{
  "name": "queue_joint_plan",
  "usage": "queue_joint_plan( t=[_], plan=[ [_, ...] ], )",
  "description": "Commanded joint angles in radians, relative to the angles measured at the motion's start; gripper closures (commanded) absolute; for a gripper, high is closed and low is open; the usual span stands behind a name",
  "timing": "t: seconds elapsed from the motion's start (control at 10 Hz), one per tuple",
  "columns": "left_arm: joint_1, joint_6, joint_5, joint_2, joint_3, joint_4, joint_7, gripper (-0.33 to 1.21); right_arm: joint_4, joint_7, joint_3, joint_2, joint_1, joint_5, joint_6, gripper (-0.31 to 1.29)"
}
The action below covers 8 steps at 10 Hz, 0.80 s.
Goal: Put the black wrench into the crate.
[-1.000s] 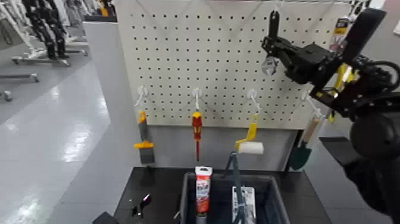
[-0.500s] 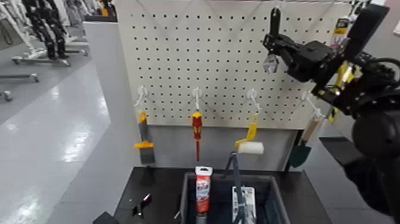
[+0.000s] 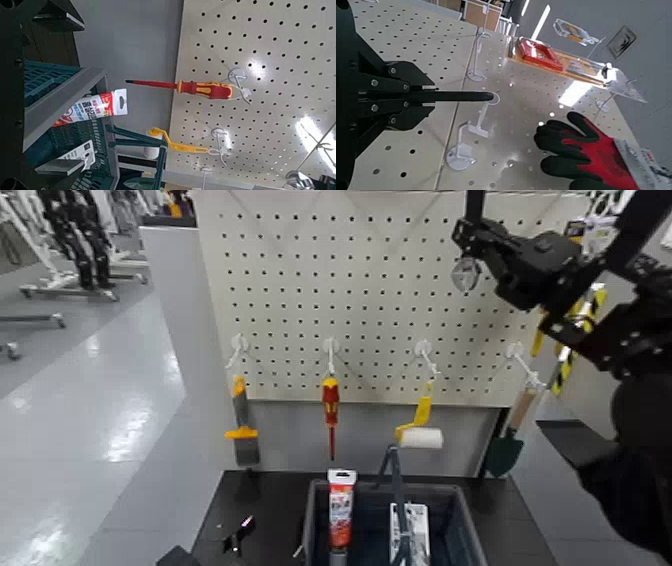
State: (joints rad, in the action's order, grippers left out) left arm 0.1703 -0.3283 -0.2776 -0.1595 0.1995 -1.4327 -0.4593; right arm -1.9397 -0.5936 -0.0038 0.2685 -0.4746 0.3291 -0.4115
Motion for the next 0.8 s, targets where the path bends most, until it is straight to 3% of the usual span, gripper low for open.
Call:
queue_joint_plan(
  t=[0.1, 0.4, 0.8],
  plan=[
    [0.0, 0.002, 0.0, 0.0, 0.001, 0.0, -0.002, 0.1, -0.093, 0.003, -0.002, -0.005, 0.03, 0.021, -0.036, 1.27],
    [0.0, 0.006, 0.0, 0.002, 0.005, 0.0, -0.002, 0.1, -0.119, 0.02, 0.011, -0.043, 0.123, 0.068, -0.092, 1.27],
    [0.002, 0.005, 0.002, 0.014, -0.003, 0.009, 0.002, 0.1, -0.035, 0.049, 0.019, -0.103, 0.31, 0.143, -0.135, 1.27]
  ],
)
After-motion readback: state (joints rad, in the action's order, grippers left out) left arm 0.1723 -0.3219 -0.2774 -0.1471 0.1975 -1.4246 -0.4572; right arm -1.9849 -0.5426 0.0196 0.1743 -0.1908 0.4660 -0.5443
